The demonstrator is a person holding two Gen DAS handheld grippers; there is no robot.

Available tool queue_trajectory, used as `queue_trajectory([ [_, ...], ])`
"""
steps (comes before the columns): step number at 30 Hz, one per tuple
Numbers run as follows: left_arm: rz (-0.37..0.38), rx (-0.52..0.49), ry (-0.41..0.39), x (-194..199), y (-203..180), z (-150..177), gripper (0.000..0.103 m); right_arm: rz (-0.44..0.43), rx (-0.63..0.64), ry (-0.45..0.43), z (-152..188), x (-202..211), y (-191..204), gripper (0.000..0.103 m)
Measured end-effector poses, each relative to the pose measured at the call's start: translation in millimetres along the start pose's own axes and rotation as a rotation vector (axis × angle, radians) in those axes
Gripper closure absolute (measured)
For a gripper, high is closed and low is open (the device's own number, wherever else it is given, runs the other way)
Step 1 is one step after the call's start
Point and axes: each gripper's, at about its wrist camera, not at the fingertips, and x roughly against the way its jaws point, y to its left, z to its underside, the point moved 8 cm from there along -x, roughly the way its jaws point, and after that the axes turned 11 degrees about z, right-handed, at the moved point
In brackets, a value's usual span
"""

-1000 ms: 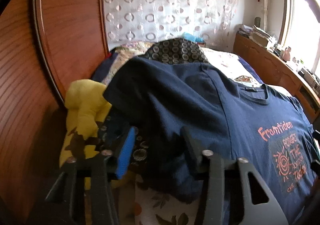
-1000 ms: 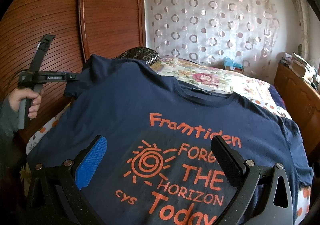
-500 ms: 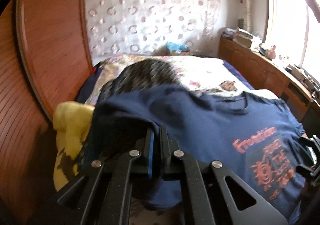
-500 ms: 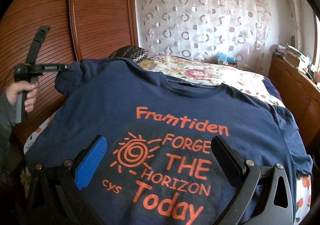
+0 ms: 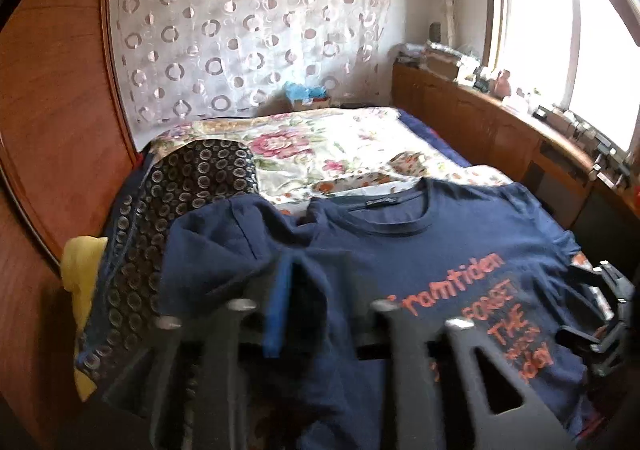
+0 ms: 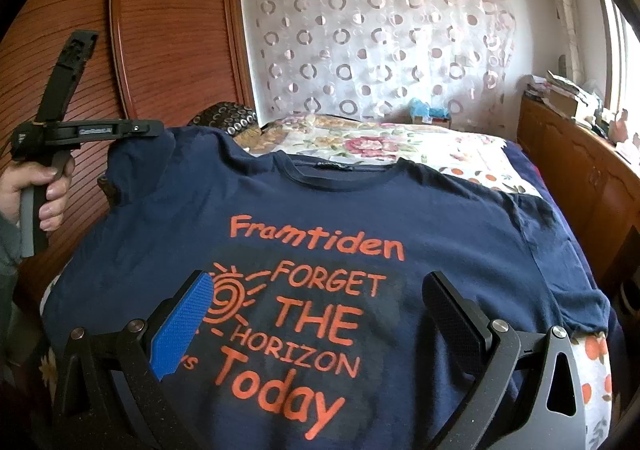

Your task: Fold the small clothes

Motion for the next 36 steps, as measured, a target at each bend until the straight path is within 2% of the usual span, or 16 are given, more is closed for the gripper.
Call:
queue_trajectory([
  [2,0.011,0.009,-0.033,14.3,-1.2,1.8,0.055,0.002,0.004,0.003,0.5,-0.6,5.8,0.0],
  [4,0.015,0.02,-0.064,30.2,-0.4,5.1,0.036,-0.003,0.004,0.006,-2.5,-2.7,7.3,0.0],
  [6,0.011,0.023,-0.092,42.0,-1.1,8.3,0.024,-0.012,0.009,0.01,-5.1,-5.4,10.2,0.0],
  [7,0.005,0.024,-0.109,51.6,0.5,11.4,0.022,-0.019,0.015,0.013,-6.4,-6.9,13.3,0.0],
  [10,-0.029,0.024,-0.131,66.4,3.8,18.9,0.022,-0.05,0.048,0.017,-14.2,-13.2,21.1,0.0],
  [15,-0.108,0.044,-0.165,88.6,20.2,38.1,0.022,-0.123,0.128,0.018,-33.9,-28.0,59.3,0.008],
  [17,-0.118,0.049,-0.168,93.1,25.6,45.2,0.022,-0.165,0.152,0.024,-42.6,-36.5,74.7,0.014],
  [18,-0.123,0.052,-0.168,94.6,27.3,48.4,0.022,-0.192,0.163,0.03,-47.2,-42.1,85.1,0.022],
  [21,-0.13,0.059,-0.174,99.1,28.3,56.1,0.022,-0.264,0.183,0.051,-57.8,-59.6,113.7,0.031],
  [26,-0.156,0.053,-0.175,103.8,27.6,65.7,0.022,-0.381,0.186,0.083,-75.9,-89.9,161.2,0.039],
  [31,-0.156,0.051,-0.166,103.9,28.0,73.8,0.022,-0.443,0.203,0.133,-86.0,-120.7,190.0,0.045],
  [34,-0.154,0.05,-0.156,100.7,27.9,78.5,0.022,-0.451,0.228,0.156,-87.7,-137.0,198.0,0.063],
  [36,-0.151,0.049,-0.152,99.3,28.2,80.7,0.022,-0.447,0.247,0.164,-89.2,-145.4,200.7,0.09],
])
